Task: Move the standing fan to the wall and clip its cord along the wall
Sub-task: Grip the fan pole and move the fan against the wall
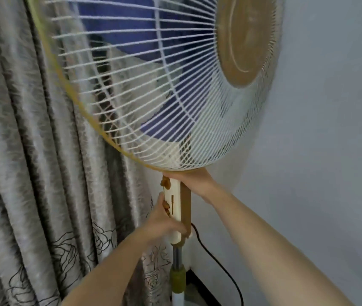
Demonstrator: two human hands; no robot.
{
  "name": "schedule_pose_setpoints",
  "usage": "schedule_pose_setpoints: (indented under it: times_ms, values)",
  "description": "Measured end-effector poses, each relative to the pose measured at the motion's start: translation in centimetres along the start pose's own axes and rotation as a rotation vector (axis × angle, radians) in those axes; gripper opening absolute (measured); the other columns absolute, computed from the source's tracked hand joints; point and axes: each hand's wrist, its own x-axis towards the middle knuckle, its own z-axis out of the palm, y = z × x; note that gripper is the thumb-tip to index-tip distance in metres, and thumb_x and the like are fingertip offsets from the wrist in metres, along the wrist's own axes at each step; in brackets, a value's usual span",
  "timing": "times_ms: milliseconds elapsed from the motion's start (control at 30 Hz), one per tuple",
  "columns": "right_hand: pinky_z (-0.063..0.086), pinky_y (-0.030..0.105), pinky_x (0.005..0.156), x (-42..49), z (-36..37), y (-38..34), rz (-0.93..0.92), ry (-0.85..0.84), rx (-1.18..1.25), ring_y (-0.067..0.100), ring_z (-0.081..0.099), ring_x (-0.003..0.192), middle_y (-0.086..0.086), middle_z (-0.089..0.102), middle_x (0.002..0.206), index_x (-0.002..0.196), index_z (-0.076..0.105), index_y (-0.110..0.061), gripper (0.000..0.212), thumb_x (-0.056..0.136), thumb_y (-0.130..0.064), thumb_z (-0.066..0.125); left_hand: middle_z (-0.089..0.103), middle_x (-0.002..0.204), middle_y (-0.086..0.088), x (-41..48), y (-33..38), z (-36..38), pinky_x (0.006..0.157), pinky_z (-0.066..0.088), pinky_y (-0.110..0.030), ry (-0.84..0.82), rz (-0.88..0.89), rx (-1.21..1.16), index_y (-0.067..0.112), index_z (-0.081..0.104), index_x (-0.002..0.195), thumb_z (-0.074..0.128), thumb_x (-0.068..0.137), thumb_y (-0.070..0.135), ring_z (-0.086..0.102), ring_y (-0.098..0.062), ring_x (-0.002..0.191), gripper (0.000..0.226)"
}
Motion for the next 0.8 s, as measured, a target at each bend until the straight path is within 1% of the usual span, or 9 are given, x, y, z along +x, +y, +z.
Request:
schedule_pose_setpoints:
  times_ms: [133, 233, 300, 367, 433, 467, 600, 700, 800]
  values:
    - [0.047, 0.023, 0.092, 0.8, 0.5, 0.4, -0.058, -0.041, -0.037, -0.007, 0.057, 0.101, -0.022, 0.062, 0.114, 0.124, 0.059, -0.032, 0.062, 0.067, -0.046, 0.081, 0.063, 0.114, -0.014, 0.5, -0.2, -0.9, 0.087, 0.055, -0.041, -0.066, -0.014, 0.014, 0.020, 0.044, 0.127, 0.088, 0.044, 0.005, 0.063, -0.025, 0.104, 0.095]
    - [0.039, 0.022, 0.101, 1.0, 0.6, 0.5, -0.075, -0.027, -0.041, 0.004, 0.049, 0.121, -0.012, 0.053, 0.138, 0.138, 0.049, -0.027, 0.077, 0.069, -0.042, 0.082, 0.064, 0.112, -0.017, 0.6, -0.4, -1.2, 0.088, 0.055, -0.045, -0.078, -0.003, 0.013, 0.018, 0.047, 0.125, 0.088, 0.042, 0.002, 0.064, -0.027, 0.103, 0.094]
    - [0.042, 0.018, 0.097, 0.9, 0.8, 0.5, -0.088, -0.016, -0.049, 0.003, 0.052, 0.119, -0.016, 0.056, 0.133, 0.133, 0.053, -0.031, 0.073, 0.068, -0.045, 0.082, 0.065, 0.110, -0.020, 0.7, -0.4, -1.3, 0.087, 0.055, -0.048, -0.093, 0.001, 0.016, 0.016, 0.049, 0.123, 0.087, 0.043, 0.001, 0.065, -0.030, 0.101, 0.090]
    - [0.040, -0.002, 0.079, 0.5, 1.1, 0.1, -0.075, 0.010, -0.045, -0.016, 0.054, 0.101, -0.034, 0.058, 0.113, 0.115, 0.057, -0.045, 0.054, 0.067, -0.046, 0.082, 0.065, 0.108, -0.019, 0.7, -0.4, -1.5, 0.083, 0.056, -0.044, -0.134, -0.004, 0.020, 0.016, 0.048, 0.123, 0.085, 0.046, -0.002, 0.065, -0.029, 0.100, 0.088]
    - [0.035, -0.010, 0.066, 0.0, 1.2, -0.4, -0.063, 0.032, -0.049, -0.029, 0.050, 0.087, -0.048, 0.053, 0.093, 0.099, 0.053, -0.057, 0.045, 0.067, -0.046, 0.082, 0.067, 0.103, -0.014, 0.8, -0.2, -1.9, 0.076, 0.057, -0.037, -0.186, -0.011, 0.021, 0.016, 0.047, 0.123, 0.083, 0.049, -0.005, 0.067, -0.025, 0.096, 0.085]
    - [0.034, -0.011, 0.065, -0.2, 1.3, -0.5, -0.068, 0.039, -0.056, -0.028, 0.051, 0.087, -0.050, 0.052, 0.088, 0.096, 0.052, -0.059, 0.043, 0.067, -0.045, 0.082, 0.067, 0.101, -0.012, 0.9, -0.1, -2.0, 0.074, 0.056, -0.033, -0.206, -0.017, 0.019, 0.016, 0.047, 0.124, 0.082, 0.051, -0.006, 0.067, -0.024, 0.095, 0.084]
    - [0.041, 0.000, 0.079, -0.1, 1.2, 0.2, -0.067, 0.047, -0.065, -0.021, 0.052, 0.086, -0.040, 0.055, 0.097, 0.107, 0.059, -0.051, 0.045, 0.068, -0.049, 0.080, 0.066, 0.108, -0.007, 0.7, -0.4, -1.6, 0.073, 0.054, -0.023, -0.171, -0.008, 0.066, 0.018, 0.047, 0.125, 0.087, 0.051, 0.006, 0.066, -0.016, 0.098, 0.085]
    - [0.046, 0.014, 0.085, 0.0, 1.1, 0.3, -0.042, 0.052, -0.077, -0.016, 0.055, 0.092, -0.038, 0.058, 0.095, 0.096, 0.057, -0.053, 0.036, 0.069, -0.046, 0.080, 0.067, 0.107, -0.004, 0.4, -1.3, -0.8, 0.085, 0.055, -0.035, -0.001, 0.014, 0.090, 0.022, 0.050, 0.120, 0.090, 0.044, 0.022, 0.065, -0.016, 0.099, 0.087]
    - [0.038, 0.016, 0.088, -0.1, 1.2, 0.2, -0.017, 0.035, -0.094, 0.000, 0.053, 0.114, -0.021, 0.061, 0.122, 0.121, 0.057, -0.043, 0.057, 0.069, -0.054, 0.076, 0.069, 0.108, -0.002, 0.0, -2.0, -0.6, 0.092, 0.053, -0.043, 0.029, 0.008, 0.038, 0.024, 0.052, 0.119, 0.091, 0.043, 0.025, 0.066, -0.018, 0.101, 0.085]
